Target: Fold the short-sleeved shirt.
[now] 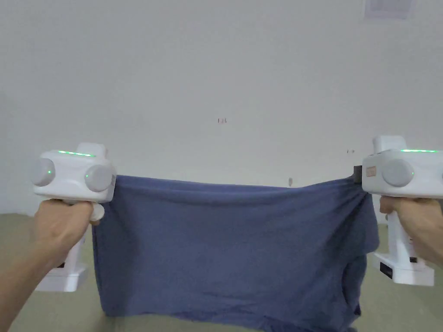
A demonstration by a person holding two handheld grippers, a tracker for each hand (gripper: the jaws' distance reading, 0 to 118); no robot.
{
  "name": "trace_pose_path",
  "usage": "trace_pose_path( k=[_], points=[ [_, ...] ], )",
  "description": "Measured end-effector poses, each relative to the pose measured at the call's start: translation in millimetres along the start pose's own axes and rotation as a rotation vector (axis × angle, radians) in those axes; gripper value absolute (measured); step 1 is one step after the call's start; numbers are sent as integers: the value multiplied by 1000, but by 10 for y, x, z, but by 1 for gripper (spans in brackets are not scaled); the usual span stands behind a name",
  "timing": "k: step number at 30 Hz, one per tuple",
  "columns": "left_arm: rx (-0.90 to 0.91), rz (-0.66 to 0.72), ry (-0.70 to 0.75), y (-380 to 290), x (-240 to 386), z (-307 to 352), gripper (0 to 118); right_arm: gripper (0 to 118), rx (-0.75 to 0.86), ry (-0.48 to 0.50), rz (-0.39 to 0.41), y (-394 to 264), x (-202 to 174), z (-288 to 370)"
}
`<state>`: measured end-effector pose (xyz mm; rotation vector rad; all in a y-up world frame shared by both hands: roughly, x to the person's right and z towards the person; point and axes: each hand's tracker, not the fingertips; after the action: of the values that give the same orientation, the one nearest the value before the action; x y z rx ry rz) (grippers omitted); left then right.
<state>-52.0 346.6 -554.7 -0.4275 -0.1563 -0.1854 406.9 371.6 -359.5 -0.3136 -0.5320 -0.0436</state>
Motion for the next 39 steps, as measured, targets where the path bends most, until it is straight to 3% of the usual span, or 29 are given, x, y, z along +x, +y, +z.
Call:
trace_pose_path(
  k=[9, 13, 17, 20, 33, 39],
  points=[
    [-121, -39, -45, -1483, -176, 252, 4, 3, -139, 65, -16, -1495, 108, 622],
    [-163, -28, -73, -1960, -258, 601, 4, 3, -193, 82, -41, -1995, 184, 1054],
    [-201, -34, -91, -2368, -324, 990, 4, 3, -242, 86, -1, -2423, 263, 1514],
    [-220, -42, -102, -2665, -384, 1339, 4, 3, -260, 97, -31, -2711, 402, 1833],
    [-301, -33, -177, -3651, -665, 2556, 4, 3, -337, 138, -12, -3511, 718, 2992],
    [-338, -3, -198, -3775, -747, 2608, 4, 3, -364, 142, 1, -3623, 732, 3034]
  ],
)
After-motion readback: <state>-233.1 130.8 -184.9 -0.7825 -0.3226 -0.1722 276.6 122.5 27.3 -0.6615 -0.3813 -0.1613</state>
